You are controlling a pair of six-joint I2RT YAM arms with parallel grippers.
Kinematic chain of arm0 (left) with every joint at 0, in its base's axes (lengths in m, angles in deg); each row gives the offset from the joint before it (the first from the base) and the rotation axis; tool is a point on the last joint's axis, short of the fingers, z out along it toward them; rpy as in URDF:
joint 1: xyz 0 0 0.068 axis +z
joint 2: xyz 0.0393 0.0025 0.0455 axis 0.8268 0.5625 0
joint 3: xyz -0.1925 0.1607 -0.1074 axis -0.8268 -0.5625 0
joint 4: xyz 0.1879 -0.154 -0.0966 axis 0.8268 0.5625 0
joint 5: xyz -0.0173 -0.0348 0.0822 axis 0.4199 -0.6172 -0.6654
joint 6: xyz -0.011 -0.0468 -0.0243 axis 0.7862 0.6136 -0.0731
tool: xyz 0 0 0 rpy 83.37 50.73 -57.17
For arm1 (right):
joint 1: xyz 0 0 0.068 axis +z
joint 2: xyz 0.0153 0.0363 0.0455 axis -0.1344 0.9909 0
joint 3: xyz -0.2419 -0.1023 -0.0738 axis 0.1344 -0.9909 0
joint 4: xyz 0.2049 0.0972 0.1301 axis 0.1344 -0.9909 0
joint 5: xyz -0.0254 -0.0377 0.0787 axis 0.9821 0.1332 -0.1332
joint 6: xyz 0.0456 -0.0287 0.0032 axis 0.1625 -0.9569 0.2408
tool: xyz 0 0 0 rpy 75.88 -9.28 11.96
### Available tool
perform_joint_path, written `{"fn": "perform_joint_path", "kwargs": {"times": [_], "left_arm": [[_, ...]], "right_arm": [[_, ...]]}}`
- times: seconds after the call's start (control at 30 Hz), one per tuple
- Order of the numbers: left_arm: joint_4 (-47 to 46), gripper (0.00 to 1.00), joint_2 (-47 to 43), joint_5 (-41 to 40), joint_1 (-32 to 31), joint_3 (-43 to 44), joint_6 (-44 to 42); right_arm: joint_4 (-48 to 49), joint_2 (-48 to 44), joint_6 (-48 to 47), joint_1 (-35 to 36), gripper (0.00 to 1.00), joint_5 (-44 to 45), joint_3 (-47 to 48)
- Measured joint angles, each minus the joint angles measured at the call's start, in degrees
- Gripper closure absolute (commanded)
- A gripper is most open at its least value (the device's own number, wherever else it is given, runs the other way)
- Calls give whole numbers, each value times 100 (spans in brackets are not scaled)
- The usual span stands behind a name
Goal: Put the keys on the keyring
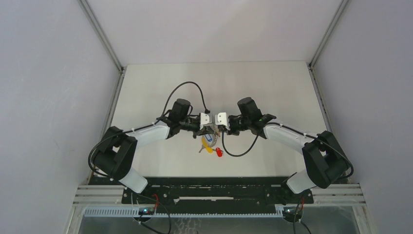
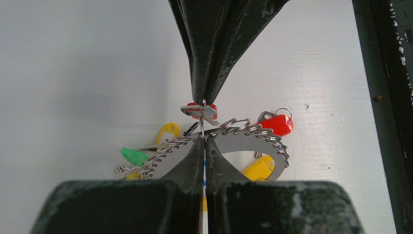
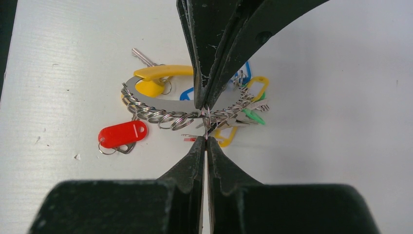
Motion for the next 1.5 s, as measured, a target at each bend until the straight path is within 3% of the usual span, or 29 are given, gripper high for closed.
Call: {"fn": "perform_joint_path", "kwargs": {"times": [1.5], "left_arm": [[39, 100, 0, 28, 2, 0, 0]], "right_arm": [[-4, 28, 17, 0, 100, -92, 22]]}}
